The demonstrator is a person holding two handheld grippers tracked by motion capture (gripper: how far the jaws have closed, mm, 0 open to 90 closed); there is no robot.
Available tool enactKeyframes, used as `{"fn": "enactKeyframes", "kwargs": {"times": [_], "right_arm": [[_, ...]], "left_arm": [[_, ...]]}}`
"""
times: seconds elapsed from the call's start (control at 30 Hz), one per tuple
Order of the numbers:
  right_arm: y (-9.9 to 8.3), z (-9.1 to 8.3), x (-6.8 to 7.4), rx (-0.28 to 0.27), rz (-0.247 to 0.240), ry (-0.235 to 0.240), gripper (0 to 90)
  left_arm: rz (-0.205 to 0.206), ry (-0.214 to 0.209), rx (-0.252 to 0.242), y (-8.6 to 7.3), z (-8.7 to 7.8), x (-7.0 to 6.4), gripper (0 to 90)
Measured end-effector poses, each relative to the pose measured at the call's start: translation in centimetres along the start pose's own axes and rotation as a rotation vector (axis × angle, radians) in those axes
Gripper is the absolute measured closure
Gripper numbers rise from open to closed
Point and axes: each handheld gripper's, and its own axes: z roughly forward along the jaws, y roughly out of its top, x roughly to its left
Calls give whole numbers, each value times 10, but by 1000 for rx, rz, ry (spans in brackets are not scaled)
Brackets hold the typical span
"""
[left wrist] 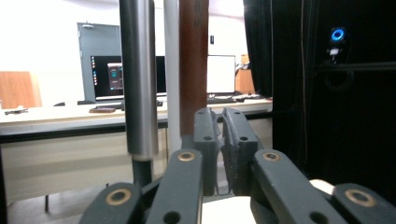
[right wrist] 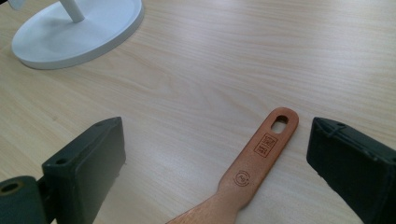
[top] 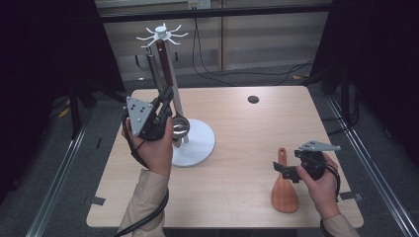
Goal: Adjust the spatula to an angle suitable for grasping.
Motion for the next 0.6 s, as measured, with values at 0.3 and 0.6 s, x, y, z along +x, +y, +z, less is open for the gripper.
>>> {"fn": "enactKeyframes", "kwargs": {"times": [0.3,0.6], "right_arm": [[0,0,0,-1,4,-3,41],[0,0,0,-4,6,0,41]], "left_arm": [[-36,-32,-76,18,0,1,900],[-48,-56,-105,33,8,-2,900]]}}
